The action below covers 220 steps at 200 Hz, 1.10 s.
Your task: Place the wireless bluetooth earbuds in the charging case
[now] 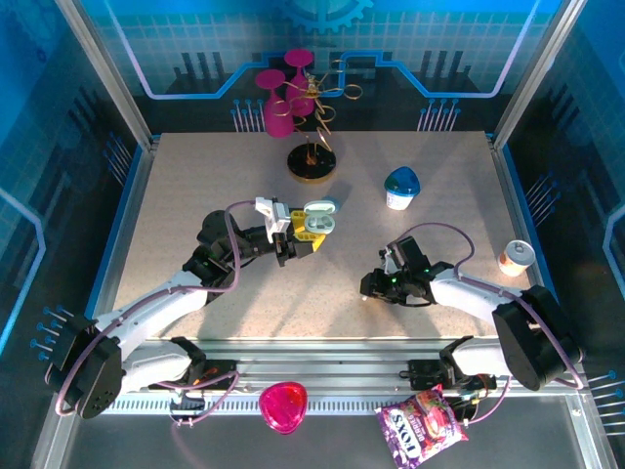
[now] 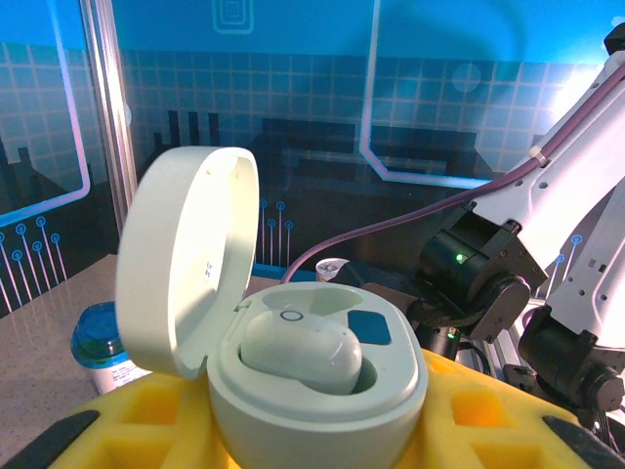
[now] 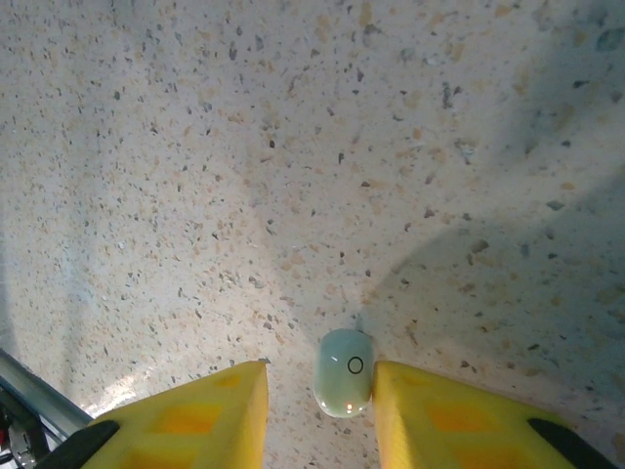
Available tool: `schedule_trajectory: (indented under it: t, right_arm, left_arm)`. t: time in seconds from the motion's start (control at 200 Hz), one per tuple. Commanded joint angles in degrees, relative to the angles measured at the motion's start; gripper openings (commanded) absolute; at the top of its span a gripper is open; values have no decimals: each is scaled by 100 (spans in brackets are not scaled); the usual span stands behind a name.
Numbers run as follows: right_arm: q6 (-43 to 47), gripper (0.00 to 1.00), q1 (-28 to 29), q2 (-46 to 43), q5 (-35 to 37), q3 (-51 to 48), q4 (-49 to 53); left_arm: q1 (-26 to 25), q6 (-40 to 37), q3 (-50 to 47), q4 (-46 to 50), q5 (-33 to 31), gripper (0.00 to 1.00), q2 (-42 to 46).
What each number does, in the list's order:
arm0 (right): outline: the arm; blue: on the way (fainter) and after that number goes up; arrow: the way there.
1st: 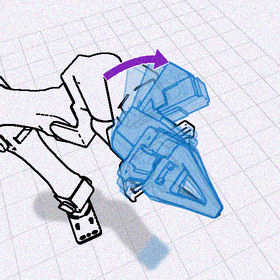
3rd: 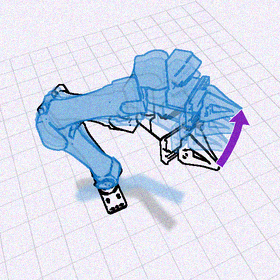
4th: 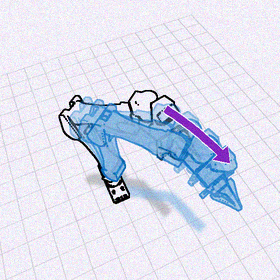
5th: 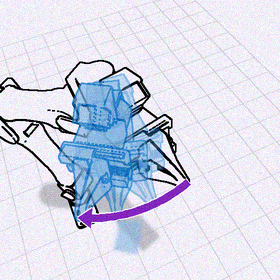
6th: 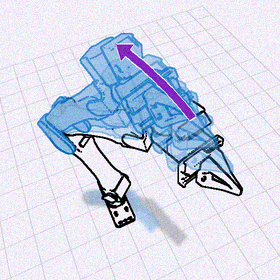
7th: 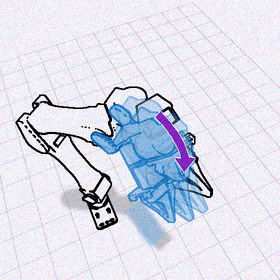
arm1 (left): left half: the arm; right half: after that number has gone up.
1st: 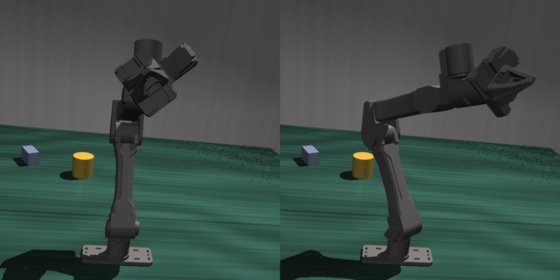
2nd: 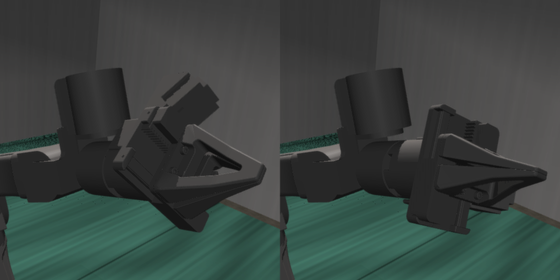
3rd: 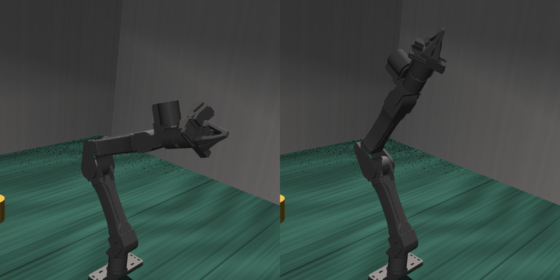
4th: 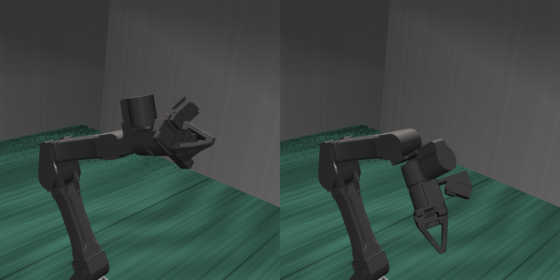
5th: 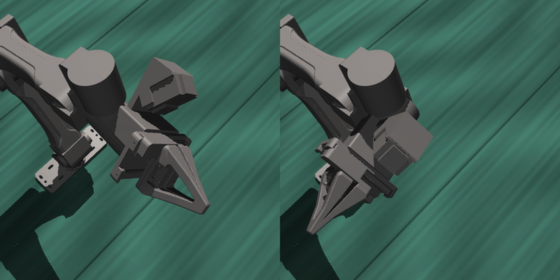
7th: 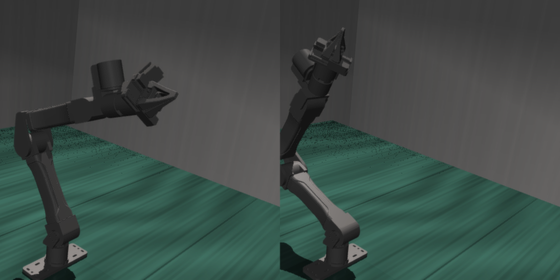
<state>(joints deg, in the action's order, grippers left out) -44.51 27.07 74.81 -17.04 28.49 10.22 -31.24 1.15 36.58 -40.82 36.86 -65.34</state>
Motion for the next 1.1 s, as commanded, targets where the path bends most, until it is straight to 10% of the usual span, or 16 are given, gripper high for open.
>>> schedule_trajectory:
  t: [0.0,1.096]
  right_arm:
    - [22,33,44,11,-115,43,-117]
    - [275,19,336,267,413,520,743]
  left_arm:
    - [25,-70,103,-102,6,32,96]
    - [22,-128,5,-38,-89,32,259]
